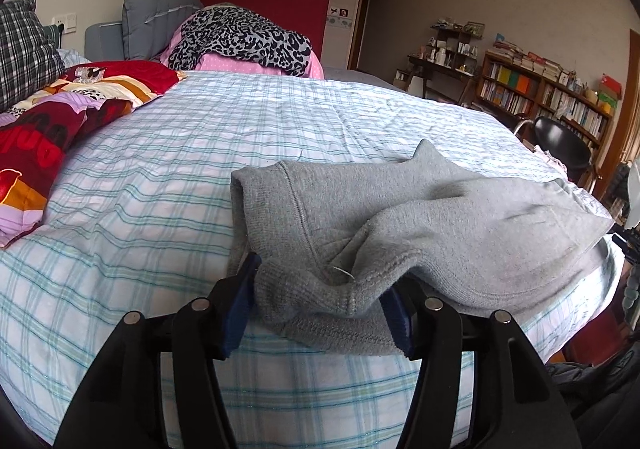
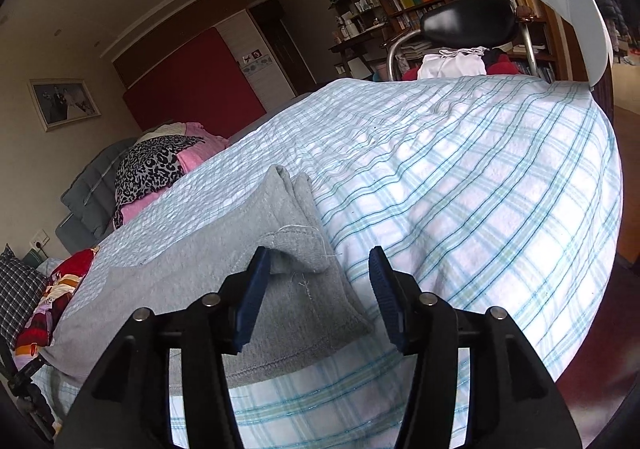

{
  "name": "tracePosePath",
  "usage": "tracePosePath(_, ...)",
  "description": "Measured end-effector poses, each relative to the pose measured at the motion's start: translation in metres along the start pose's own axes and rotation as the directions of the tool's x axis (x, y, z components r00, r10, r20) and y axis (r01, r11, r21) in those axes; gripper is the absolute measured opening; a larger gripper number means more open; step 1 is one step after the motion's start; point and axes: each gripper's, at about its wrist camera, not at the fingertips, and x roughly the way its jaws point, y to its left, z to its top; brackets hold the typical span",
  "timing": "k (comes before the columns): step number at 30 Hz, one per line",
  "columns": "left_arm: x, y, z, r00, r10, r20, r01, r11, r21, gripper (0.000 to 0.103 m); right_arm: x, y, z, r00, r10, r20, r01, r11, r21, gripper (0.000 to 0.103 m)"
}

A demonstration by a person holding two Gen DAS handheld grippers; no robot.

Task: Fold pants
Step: 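Lift the pants with both grippers and fold them over onto themselves, then lower the folded pants onto the bed and open both grippers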

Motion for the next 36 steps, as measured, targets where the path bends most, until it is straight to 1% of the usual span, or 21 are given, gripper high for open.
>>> tracePosePath(2,-0.004,0.004,-0.004,1.000,0.002,-0.009,-0.002,1.000,-0.008,0.063,-0.004,-0.001,-0.002,1.000,0.010,0.001,-0.010,1.000,0.021,0.054)
tracePosePath(5,-0.009,0.010,-0.008,1.000,-0.006,-0.017,0.006,0.999,-0.042,0.063,-0.006,0.000,-0.004,0.997,0.075,-0.008,-0.075,0.995,0.073,0.054)
tracePosePath(9,-0.015,0.016,-0.012,0.999,-0.037,-0.026,0.034,0.995,-0.095,0.063,0.001,0.005,-0.007,0.983,0.181,-0.037,-0.173,0.973,0.155,0.054)
tracePosePath(11,-0.018,0.017,-0.014,0.998,-0.059,-0.029,0.055,0.991,-0.119,0.063,0.006,0.011,-0.009,0.977,0.205,-0.056,-0.193,0.967,0.167,0.054)
tracePosePath(14,-0.023,0.019,-0.014,0.994,-0.109,-0.028,0.103,0.981,-0.164,0.063,0.015,0.019,-0.010,0.974,0.210,-0.081,-0.196,0.968,0.154,0.054)
tracePosePath(17,-0.029,0.022,-0.013,0.987,-0.160,-0.013,0.154,0.967,-0.203,0.064,0.023,0.020,-0.011,0.971,0.218,-0.098,-0.198,0.963,0.180,0.054)
tracePosePath(20,-0.035,0.022,-0.013,0.975,-0.221,0.008,0.217,0.949,-0.228,0.067,0.030,0.021,-0.012,0.972,0.208,-0.109,-0.185,0.964,0.189,0.054)
tracePosePath(23,-0.037,0.018,-0.011,0.965,-0.263,0.016,0.259,0.935,-0.241,0.069,0.035,0.023,-0.012,0.974,0.194,-0.116,-0.172,0.969,0.180,0.054)
tracePosePath(25,-0.033,0.015,-0.009,0.964,-0.267,-0.001,0.258,0.933,-0.251,0.074,0.037,0.023,-0.013,0.976,0.181,-0.119,-0.158,0.971,0.179,0.054)
tracePosePath(28,-0.021,0.016,-0.011,0.957,-0.285,-0.046,0.260,0.921,-0.291,0.074,0.039,0.021,-0.015,0.980,0.158,-0.122,-0.136,0.975,0.176,0.054)
tracePosePath(30,-0.012,0.018,-0.012,0.954,-0.295,-0.058,0.261,0.908,-0.329,0.074,0.039,0.021,-0.016,0.983,0.140,-0.122,-0.118,0.978,0.170,0.054)
tracePosePath(31,-0.009,0.020,-0.012,0.953,-0.298,-0.057,0.261,0.901,-0.347,0.074,0.039,0.021,-0.017,0.983,0.133,-0.123,-0.112,0.980,0.165,0.054)
tracePosePath(33,-0.006,0.023,-0.010,0.956,-0.290,-0.049,0.252,0.893,-0.373,0.069,0.039,0.022,-0.017,0.985,0.124,-0.123,-0.104,0.982,0.156,0.054)
tracePosePath(34,-0.006,0.024,-0.009,0.957,-0.285,-0.043,0.249,0.892,-0.378,0.058,0.039,0.023,-0.017,0.986,0.118,-0.122,-0.099,0.984,0.148,0.054)
tracePosePath(35,-0.006,0.024,-0.008,0.958,-0.284,-0.042,0.247,0.890,-0.384,0.050,0.039,0.024,-0.017,0.987,0.106,-0.120,-0.089,0.986,0.138,0.054)
tracePosePath(36,-0.005,0.025,-0.006,0.960,-0.278,-0.044,0.239,0.888,-0.393,0.048,0.040,0.025,-0.017,0.988,0.093,-0.120,-0.077,0.989,0.127,0.054)
